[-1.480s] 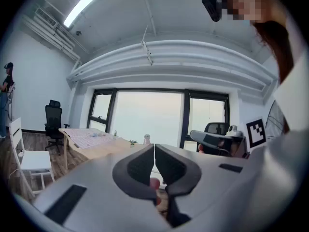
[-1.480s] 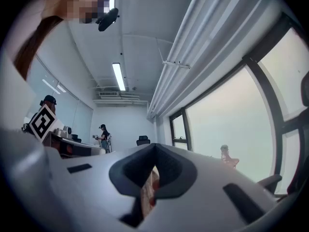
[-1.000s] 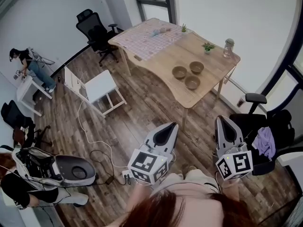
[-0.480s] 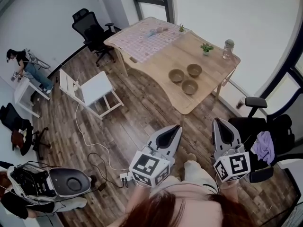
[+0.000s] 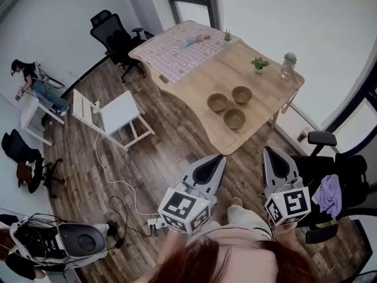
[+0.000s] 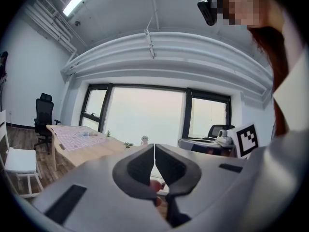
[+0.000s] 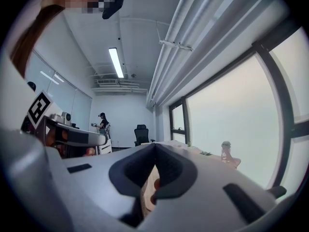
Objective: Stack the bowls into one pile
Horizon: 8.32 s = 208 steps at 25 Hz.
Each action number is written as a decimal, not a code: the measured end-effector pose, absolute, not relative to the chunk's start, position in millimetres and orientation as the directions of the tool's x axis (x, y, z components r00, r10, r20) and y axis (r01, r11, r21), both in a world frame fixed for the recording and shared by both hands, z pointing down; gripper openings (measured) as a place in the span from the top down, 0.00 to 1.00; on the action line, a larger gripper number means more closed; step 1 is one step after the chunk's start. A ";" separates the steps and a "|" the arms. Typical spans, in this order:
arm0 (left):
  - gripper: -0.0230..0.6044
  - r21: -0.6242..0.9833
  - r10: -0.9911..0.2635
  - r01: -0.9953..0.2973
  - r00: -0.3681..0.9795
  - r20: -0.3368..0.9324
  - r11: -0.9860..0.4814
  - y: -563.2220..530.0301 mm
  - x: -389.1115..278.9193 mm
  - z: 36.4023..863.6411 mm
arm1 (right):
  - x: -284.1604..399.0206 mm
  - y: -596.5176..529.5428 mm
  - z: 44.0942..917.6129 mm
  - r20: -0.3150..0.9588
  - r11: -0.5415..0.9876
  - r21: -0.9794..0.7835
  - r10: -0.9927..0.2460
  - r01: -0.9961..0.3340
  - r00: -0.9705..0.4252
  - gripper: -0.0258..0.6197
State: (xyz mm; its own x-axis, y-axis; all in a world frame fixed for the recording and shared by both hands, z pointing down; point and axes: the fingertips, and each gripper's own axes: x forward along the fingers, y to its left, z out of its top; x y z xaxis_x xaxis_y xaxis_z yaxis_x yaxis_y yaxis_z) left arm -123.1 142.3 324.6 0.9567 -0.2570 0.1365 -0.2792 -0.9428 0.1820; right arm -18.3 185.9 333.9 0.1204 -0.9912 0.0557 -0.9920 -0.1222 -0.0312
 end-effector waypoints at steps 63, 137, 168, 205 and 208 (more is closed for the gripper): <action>0.95 0.212 -0.324 -0.366 0.923 0.207 -0.906 -35.8 4.8 378.5 | 114.3 -17.8 499.8 0.452 0.018 -0.030 -0.892 -0.999 -0.029 0.89; 0.95 0.296 -0.251 -0.326 0.931 0.264 -0.898 -134.1 64.2 405.8 | 150.7 -81.6 657.9 0.735 -0.094 -0.248 -0.667 -0.964 -0.124 0.93; 0.95 0.255 -0.482 -0.534 0.843 0.241 -0.806 -152.6 64.6 388.5 | 165.8 -132.5 586.1 0.576 0.163 -0.327 -0.747 -0.931 -0.332 0.94; 0.95 0.217 -0.665 -0.721 0.692 0.281 -0.658 -180.3 0.1 388.7 | 133.6 -223.0 610.6 0.605 0.297 -0.310 -0.670 -0.903 -0.429 0.94; 0.95 0.212 -0.667 -0.723 0.689 0.283 -0.657 -180.7 -1.2 388.1 | 133.2 -225.5 615.6 0.617 0.291 -0.310 -0.662 -0.905 -0.424 0.93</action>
